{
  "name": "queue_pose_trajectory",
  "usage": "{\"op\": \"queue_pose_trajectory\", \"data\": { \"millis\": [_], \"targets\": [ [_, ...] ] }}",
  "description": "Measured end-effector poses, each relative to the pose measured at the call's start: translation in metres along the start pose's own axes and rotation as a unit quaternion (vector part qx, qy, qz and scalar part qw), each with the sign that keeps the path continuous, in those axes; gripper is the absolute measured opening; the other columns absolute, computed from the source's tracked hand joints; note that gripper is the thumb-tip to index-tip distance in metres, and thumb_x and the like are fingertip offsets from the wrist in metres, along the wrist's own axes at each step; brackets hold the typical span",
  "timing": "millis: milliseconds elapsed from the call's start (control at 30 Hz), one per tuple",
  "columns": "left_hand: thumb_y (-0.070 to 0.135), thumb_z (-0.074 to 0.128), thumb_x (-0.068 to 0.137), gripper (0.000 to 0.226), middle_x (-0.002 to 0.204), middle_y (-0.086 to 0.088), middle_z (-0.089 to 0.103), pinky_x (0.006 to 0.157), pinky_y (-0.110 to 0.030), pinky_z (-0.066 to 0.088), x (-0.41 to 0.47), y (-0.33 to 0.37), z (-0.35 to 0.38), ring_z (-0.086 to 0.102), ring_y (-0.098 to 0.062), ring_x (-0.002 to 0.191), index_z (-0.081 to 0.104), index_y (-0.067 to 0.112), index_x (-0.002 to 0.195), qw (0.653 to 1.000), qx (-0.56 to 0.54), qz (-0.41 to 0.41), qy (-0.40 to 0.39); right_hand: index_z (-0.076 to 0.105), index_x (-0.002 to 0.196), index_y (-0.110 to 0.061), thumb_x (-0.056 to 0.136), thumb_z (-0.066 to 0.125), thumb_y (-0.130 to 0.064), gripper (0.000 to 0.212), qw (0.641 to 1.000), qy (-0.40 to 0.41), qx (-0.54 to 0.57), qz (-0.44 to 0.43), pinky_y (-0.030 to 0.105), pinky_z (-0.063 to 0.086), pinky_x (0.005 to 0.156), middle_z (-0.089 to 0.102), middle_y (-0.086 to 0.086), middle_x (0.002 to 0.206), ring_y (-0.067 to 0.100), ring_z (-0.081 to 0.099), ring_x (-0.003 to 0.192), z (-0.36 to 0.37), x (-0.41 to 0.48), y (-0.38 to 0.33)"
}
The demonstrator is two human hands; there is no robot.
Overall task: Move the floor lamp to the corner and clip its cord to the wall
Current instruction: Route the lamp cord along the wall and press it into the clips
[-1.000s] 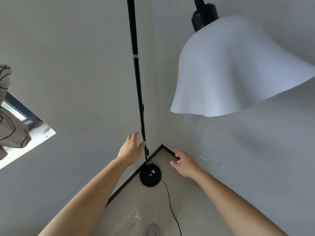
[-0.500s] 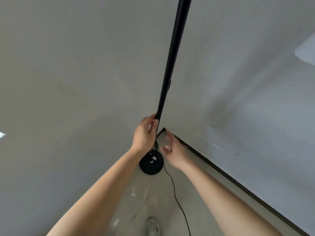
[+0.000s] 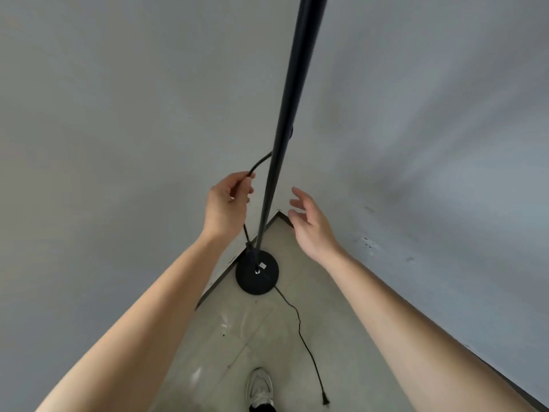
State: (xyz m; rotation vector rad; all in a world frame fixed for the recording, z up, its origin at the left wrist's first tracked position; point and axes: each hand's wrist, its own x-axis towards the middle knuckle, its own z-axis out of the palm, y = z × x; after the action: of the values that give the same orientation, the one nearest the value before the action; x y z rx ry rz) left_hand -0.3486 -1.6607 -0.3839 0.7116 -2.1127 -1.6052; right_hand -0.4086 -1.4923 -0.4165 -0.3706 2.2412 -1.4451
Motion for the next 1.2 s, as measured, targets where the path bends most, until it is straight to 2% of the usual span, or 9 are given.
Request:
{"op": "queue_pose_trajectory", "data": {
  "millis": [133, 300, 367, 467, 600, 700, 867, 1100, 1200],
  "targets": [
    [0.018, 0.063, 0.095, 0.014, 0.074, 0.01, 0.073, 0.065, -0.011, 0.05, 0.021, 0.012, -0.006, 0.063, 0.004, 0.065, 0.071, 0.029, 0.096, 0.999, -0.037, -0.031, -0.003, 0.047, 0.139, -0.033, 0.099, 0.051, -0.036, 0.041, 0.999, 0.015, 0.036, -0.015, 0.044, 0.049, 0.1, 0.056, -0.003, 0.132, 0.005, 0.061, 0.105, -0.019, 0.004, -0.03],
    [0.021, 0.07, 0.089, 0.011, 0.066, 0.015, 0.074, 0.053, -0.012, 0.048, 0.033, 0.021, 0.007, 0.064, 0.003, 0.057, 0.073, 0.026, 0.08, 0.992, 0.036, -0.073, -0.098, 0.05, 0.138, -0.034, 0.095, 0.057, -0.043, 0.044, 0.996, -0.031, 0.005, -0.086, 0.017, 0.046, 0.09, 0.054, -0.012, 0.134, 0.002, 0.056, 0.114, -0.039, 0.015, -0.073],
    [0.02, 0.07, 0.09, 0.016, 0.064, 0.016, 0.072, 0.058, -0.015, 0.052, 0.03, 0.018, 0.009, 0.062, 0.002, 0.057, 0.074, 0.03, 0.078, 0.986, 0.087, -0.07, -0.125, 0.064, 0.123, -0.026, 0.099, 0.054, -0.034, 0.028, 0.991, -0.038, -0.025, -0.126, 0.011, 0.041, 0.09, 0.06, -0.031, 0.113, -0.005, 0.055, 0.108, -0.044, 0.022, -0.083],
    [0.017, 0.063, 0.093, 0.013, 0.085, 0.014, 0.07, 0.079, -0.028, 0.055, 0.022, 0.017, 0.003, 0.061, 0.0, 0.073, 0.072, 0.025, 0.097, 0.986, 0.132, -0.068, -0.075, 0.066, 0.104, -0.023, 0.102, 0.046, -0.037, 0.024, 0.991, -0.013, -0.053, -0.122, 0.013, 0.038, 0.081, 0.059, -0.024, 0.092, -0.005, 0.055, 0.091, -0.05, 0.03, -0.082],
    [0.018, 0.06, 0.08, 0.038, 0.114, 0.016, 0.064, 0.087, -0.024, 0.048, -0.002, 0.04, -0.002, 0.057, 0.002, 0.11, 0.061, 0.031, 0.116, 0.997, 0.039, 0.019, -0.069, 0.057, 0.109, -0.013, 0.104, 0.039, -0.039, 0.032, 0.995, -0.015, -0.078, -0.055, 0.015, 0.038, 0.067, 0.067, -0.007, 0.094, -0.001, 0.054, 0.078, -0.062, 0.031, -0.05],
    [0.041, 0.064, 0.085, 0.045, 0.122, 0.018, 0.061, 0.089, -0.014, 0.044, -0.022, 0.058, 0.011, 0.053, 0.007, 0.116, 0.056, 0.028, 0.127, 0.974, 0.111, 0.153, -0.125, 0.058, 0.108, -0.017, 0.104, 0.037, -0.04, 0.032, 0.993, -0.045, -0.113, 0.014, 0.018, 0.037, 0.068, 0.066, -0.009, 0.098, 0.007, 0.058, 0.088, -0.07, 0.025, -0.017],
    [0.032, 0.06, 0.097, 0.025, 0.098, 0.014, 0.066, 0.071, -0.004, 0.044, -0.027, 0.057, 0.029, 0.059, 0.007, 0.081, 0.069, 0.015, 0.113, 0.969, 0.16, 0.184, -0.032, 0.059, 0.104, -0.014, 0.103, 0.037, -0.041, 0.035, 0.988, -0.029, -0.139, 0.061, 0.022, 0.04, 0.068, 0.066, 0.004, 0.1, 0.019, 0.059, 0.091, -0.084, 0.002, 0.031],
    [0.028, 0.053, 0.1, 0.018, 0.106, 0.006, 0.063, 0.069, -0.004, 0.041, -0.035, 0.056, 0.039, 0.056, 0.013, 0.089, 0.062, 0.019, 0.113, 0.989, 0.106, 0.098, 0.021, 0.053, 0.093, -0.027, 0.102, 0.039, -0.047, 0.027, 0.964, -0.097, -0.213, 0.13, 0.032, 0.042, 0.067, 0.063, -0.001, 0.084, 0.019, 0.059, 0.076, -0.097, -0.064, 0.096],
    [0.037, 0.052, 0.097, 0.016, 0.11, 0.004, 0.062, 0.081, -0.019, 0.048, -0.05, 0.06, 0.046, 0.058, 0.001, 0.098, 0.054, 0.026, 0.109, 0.995, 0.057, 0.051, 0.066, 0.059, 0.096, -0.027, 0.102, 0.035, -0.046, 0.031, 0.96, -0.072, -0.257, 0.087, 0.034, 0.049, 0.074, 0.06, -0.001, 0.1, 0.016, 0.061, 0.081, -0.089, -0.082, 0.105]
  ]
}}
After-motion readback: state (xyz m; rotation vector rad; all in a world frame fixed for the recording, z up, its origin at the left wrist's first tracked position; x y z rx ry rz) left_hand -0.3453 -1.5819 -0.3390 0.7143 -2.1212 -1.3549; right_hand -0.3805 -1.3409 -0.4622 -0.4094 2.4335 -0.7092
